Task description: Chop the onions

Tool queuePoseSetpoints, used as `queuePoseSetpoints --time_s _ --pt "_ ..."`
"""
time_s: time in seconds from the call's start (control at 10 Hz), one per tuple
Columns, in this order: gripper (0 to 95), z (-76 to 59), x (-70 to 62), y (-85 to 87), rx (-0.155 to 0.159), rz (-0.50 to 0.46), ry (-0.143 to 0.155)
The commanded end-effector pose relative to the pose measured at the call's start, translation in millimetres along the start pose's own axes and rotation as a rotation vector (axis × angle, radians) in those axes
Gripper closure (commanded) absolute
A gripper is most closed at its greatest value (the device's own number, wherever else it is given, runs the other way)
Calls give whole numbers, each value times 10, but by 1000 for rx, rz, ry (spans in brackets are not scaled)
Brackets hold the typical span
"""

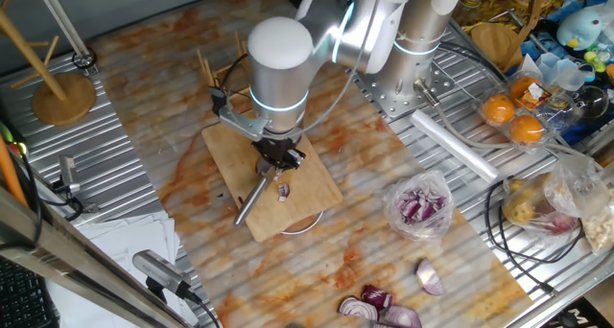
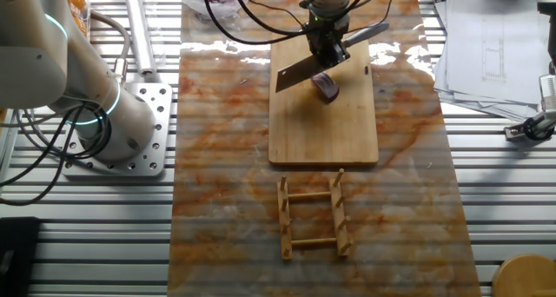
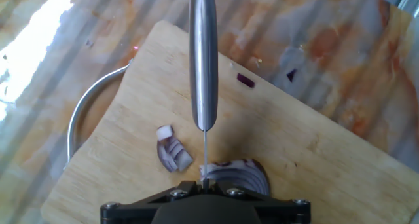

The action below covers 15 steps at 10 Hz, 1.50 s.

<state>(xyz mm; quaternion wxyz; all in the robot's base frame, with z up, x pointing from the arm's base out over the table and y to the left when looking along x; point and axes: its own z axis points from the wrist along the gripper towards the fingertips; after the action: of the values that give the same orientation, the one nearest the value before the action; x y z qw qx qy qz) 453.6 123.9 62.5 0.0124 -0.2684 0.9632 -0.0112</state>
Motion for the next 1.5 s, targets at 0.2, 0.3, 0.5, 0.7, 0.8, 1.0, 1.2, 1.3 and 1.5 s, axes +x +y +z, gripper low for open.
queuePoseSetpoints --time_s 0.2,0.3,0.5,0.7,0.8,1.0,1.2,1.3,1.5 --pt "950 35 12 -29 7 -8 -12" --pt "950 42 16 -34 7 -8 -14" --pt "950 57 17 -38 3 -8 -17" --pt "950 102 24 -42 -1 -20 -27" --pt "950 113 27 -41 0 -21 -31" --pt "950 115 26 -40 2 -19 -29" --pt "950 156 21 -44 5 -16 -33" --pt "950 179 22 -50 6 -14 -32" --pt "950 241 23 -62 -7 -12 -12"
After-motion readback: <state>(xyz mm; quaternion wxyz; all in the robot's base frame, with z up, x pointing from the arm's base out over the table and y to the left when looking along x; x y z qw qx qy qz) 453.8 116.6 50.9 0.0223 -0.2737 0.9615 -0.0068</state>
